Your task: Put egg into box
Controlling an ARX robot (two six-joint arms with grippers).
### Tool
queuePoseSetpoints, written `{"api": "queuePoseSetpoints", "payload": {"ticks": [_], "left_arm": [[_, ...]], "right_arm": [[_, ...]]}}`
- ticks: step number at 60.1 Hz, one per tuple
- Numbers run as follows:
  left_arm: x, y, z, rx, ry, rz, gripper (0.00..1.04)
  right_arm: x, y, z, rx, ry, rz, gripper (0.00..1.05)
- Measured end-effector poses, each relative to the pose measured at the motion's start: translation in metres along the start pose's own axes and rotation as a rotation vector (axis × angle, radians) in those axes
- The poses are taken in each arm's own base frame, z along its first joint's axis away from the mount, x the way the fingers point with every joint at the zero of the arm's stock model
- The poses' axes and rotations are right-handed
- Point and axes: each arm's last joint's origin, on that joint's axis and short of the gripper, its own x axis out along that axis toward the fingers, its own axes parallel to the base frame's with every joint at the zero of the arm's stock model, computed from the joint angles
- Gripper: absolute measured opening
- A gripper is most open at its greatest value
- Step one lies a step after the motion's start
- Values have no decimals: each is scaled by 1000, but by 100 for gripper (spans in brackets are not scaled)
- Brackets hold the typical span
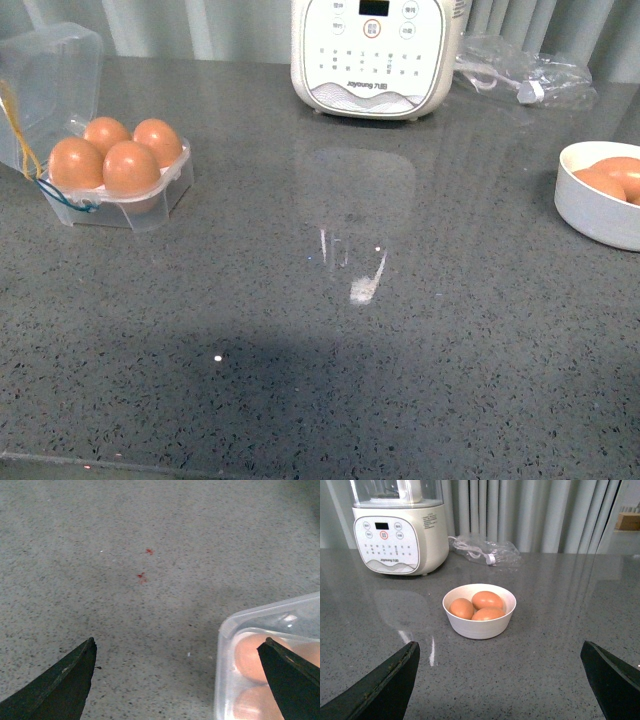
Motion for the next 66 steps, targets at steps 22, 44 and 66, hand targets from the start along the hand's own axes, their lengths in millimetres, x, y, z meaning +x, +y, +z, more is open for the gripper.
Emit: {"api": "queuePoseSetpoints", "payload": {"ticks": [22,44,66], "left_arm": [[-70,-75,11,141,-93,-244,98],[-119,-59,22,168,-184,-225,98],[-141,-35,-5,219,-183,-181,98]], "right_arm": [[0,0,0,0,0,0,97],[0,0,0,0,0,0,97],[0,0,0,0,0,0,97]]}}
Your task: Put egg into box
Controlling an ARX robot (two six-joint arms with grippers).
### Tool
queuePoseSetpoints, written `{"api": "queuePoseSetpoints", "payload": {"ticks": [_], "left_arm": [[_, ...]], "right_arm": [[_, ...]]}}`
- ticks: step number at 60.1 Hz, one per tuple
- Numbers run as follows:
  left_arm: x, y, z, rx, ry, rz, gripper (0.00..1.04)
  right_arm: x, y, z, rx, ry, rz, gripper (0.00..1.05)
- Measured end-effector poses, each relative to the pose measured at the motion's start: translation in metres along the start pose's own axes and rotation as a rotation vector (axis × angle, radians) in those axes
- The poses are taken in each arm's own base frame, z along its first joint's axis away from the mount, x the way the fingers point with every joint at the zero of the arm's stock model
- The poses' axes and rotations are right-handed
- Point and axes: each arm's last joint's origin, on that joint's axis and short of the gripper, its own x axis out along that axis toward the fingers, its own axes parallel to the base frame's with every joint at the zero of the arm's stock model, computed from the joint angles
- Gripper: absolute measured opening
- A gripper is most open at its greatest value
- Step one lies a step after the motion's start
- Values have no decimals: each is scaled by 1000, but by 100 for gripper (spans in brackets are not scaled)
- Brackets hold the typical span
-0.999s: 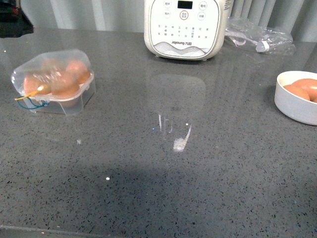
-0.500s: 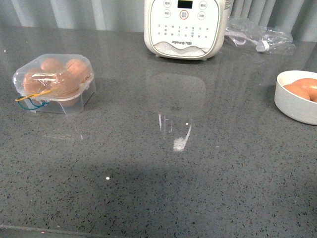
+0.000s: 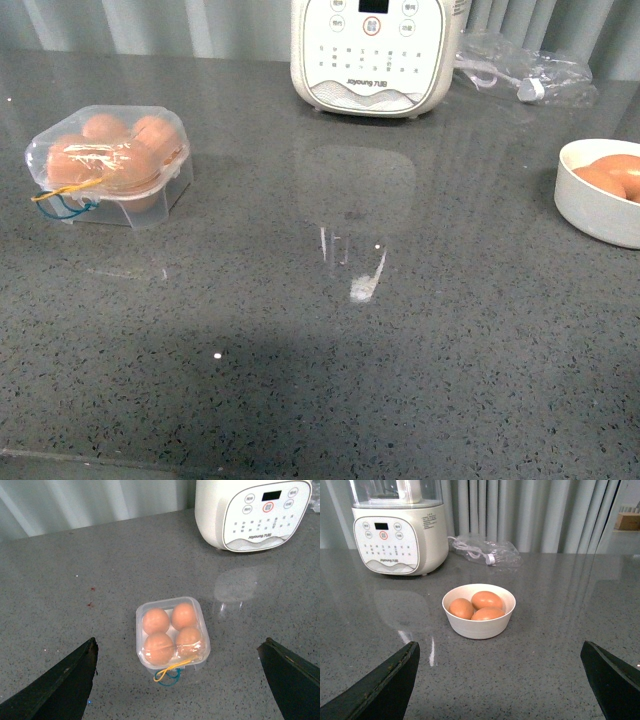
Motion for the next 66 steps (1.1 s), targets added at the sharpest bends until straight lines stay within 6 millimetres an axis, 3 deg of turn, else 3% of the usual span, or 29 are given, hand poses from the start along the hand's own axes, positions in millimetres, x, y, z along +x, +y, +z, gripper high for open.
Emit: {"api": "queuePoseSetpoints", "payload": {"ticks": [12,20,40,66], "left_arm": [[-7,3,-18,-15,20,30,97],[-19,9,-48,-145,-234,136,66],[-38,0,-100,-189,-231,145,3],[-52,-8,-128,-191,-236,145,4]], "right_arm": [[0,0,0,0,0,0,97],[0,0,0,0,0,0,97],[0,0,0,0,0,0,97],[0,0,0,0,0,0,97]]}}
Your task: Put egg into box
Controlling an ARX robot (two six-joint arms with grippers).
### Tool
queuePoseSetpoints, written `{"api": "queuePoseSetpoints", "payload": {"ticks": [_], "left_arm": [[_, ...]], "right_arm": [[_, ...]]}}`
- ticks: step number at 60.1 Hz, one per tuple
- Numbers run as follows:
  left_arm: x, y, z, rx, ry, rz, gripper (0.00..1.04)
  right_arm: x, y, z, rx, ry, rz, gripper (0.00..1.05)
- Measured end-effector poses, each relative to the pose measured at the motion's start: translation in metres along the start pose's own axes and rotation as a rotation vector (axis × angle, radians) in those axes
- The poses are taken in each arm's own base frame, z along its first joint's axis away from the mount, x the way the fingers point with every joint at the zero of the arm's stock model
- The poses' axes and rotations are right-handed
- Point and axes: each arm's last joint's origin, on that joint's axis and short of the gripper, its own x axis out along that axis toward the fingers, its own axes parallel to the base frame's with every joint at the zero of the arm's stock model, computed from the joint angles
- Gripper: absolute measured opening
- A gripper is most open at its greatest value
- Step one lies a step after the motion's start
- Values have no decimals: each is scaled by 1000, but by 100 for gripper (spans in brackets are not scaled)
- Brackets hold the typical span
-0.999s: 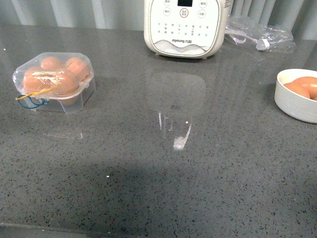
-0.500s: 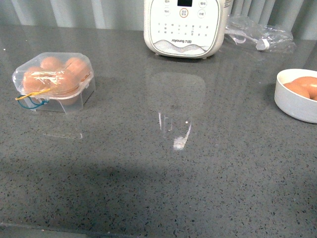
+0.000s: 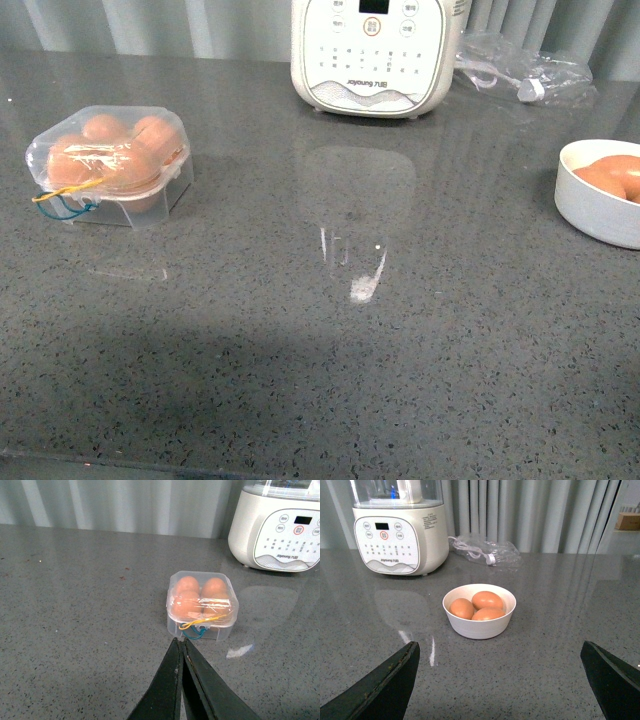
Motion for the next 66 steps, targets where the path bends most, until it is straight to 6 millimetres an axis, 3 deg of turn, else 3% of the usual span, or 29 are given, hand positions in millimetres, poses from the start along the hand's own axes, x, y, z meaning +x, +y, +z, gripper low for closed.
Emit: {"api": "queuePoseSetpoints", "payload": {"ticks": [24,66], "left_arm": [[-14,0,-12,0,-7,0,4],[-36,0,-13,0,-32,0,4]], "right_arm": [[0,0,0,0,0,0,97],[0,0,0,0,0,0,97]]}}
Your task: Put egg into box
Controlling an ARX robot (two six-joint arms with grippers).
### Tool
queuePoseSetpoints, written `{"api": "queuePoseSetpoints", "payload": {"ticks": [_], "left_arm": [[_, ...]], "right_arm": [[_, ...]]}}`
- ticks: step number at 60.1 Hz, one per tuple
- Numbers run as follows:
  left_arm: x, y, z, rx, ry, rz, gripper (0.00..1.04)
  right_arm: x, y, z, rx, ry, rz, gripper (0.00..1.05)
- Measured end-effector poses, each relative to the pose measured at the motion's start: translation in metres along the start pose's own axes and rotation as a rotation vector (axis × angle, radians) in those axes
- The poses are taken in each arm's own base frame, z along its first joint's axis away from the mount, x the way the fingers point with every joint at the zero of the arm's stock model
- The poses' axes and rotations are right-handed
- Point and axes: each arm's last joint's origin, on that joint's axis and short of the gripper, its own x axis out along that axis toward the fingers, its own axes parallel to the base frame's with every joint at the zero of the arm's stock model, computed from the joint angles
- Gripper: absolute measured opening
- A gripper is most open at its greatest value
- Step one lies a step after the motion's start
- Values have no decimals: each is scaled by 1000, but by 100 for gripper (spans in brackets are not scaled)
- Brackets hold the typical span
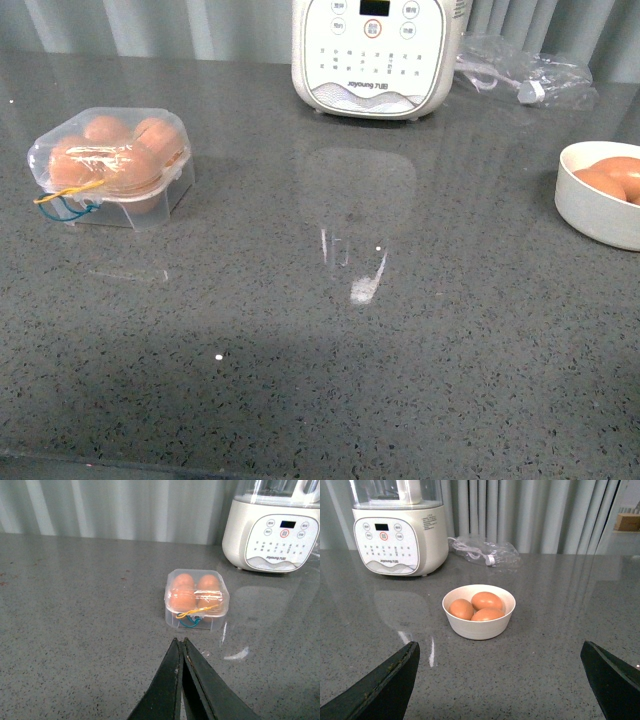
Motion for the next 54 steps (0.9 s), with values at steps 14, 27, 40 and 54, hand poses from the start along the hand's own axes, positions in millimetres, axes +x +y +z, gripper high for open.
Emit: {"api": "queuePoseSetpoints", "payload": {"ticks": [14,27,40,54], "left_arm": [[0,0,0,-1,3,0,9],[0,0,0,-1,3,0,50],[0,0,0,0,3,0,91],[0,0,0,0,3,0,98]], "right_arm": [[0,0,0,0,0,0,97],[0,0,0,0,0,0,97],[0,0,0,0,0,0,97],[0,0,0,0,0,0,97]]}}
